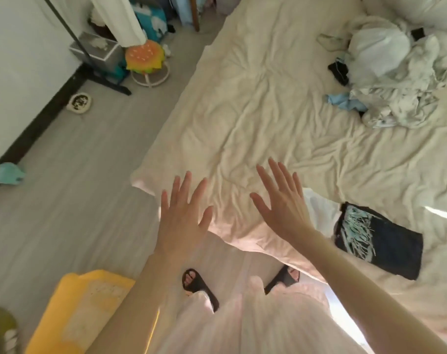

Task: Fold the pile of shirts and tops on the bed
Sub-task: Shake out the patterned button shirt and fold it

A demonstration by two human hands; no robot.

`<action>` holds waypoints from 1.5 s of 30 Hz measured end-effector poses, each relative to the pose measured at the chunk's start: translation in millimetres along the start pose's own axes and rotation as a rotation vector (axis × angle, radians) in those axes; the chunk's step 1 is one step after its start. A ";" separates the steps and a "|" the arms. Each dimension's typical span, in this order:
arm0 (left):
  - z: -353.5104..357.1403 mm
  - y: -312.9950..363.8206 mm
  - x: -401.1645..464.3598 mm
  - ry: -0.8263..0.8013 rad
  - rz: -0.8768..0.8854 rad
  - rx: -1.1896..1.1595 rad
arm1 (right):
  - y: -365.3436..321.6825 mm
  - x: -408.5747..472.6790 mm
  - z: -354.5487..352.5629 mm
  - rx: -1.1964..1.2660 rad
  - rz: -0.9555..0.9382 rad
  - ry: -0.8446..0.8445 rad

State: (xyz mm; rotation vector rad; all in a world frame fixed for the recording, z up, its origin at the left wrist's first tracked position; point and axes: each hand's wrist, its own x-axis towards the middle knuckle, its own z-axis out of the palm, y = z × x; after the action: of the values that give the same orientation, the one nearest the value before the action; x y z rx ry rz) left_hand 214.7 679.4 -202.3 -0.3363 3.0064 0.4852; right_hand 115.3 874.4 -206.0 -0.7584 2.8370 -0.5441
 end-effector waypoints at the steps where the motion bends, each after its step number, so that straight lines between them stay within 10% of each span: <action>1: -13.2 -25.1 -3.1 0.016 -0.004 0.029 | -30.2 7.6 7.6 0.003 -0.026 -0.015; 16: -94.3 -244.9 79.6 -0.101 -0.110 0.021 | -221.2 179.1 78.9 -0.052 -0.018 -0.083; 45: -238.2 -396.4 710.4 -0.270 0.668 0.252 | -247.1 679.2 36.8 0.054 0.717 0.242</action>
State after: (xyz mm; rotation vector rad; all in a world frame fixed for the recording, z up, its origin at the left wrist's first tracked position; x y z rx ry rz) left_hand -396.2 92.4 -175.2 0.7078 2.7942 0.1548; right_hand -348.4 319.3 -182.4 0.3685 2.9986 -0.6056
